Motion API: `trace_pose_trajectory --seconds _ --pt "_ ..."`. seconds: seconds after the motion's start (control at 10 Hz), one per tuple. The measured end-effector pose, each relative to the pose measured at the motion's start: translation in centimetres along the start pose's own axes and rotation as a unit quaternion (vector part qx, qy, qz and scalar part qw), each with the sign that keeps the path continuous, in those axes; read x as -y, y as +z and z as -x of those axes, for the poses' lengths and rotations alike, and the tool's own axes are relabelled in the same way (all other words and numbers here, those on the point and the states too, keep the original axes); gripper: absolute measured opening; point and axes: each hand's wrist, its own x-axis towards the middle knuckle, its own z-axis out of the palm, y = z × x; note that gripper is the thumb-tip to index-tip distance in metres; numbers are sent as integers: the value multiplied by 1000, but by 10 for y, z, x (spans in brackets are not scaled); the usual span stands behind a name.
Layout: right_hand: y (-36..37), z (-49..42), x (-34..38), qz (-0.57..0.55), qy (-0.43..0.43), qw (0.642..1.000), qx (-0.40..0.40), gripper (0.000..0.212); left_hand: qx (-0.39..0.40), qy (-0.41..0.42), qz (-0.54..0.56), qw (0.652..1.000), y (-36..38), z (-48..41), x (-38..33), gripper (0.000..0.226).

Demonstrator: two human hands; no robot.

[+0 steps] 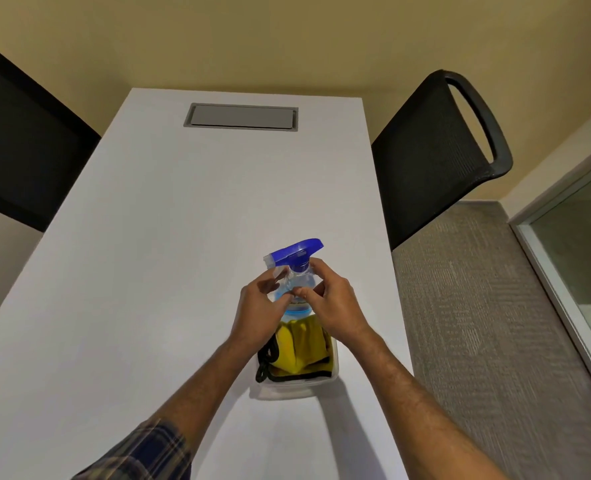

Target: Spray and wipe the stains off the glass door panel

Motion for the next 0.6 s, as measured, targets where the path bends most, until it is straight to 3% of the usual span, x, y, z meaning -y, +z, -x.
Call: trace_pose_trajectory --seconds 0.4,0.5,0.6 --pt "-12 18 2 35 2 999 -27 61 -51 -16 -44 998 2 25 -10 60" --pt "-24 44 10 42 -13 996 -82 54 -116 34 -56 991 -7 59 -25 50" --pt "-31 76 18 86 -52 987 -127 60 -169 135 -84 973 -15 100 -35 52"
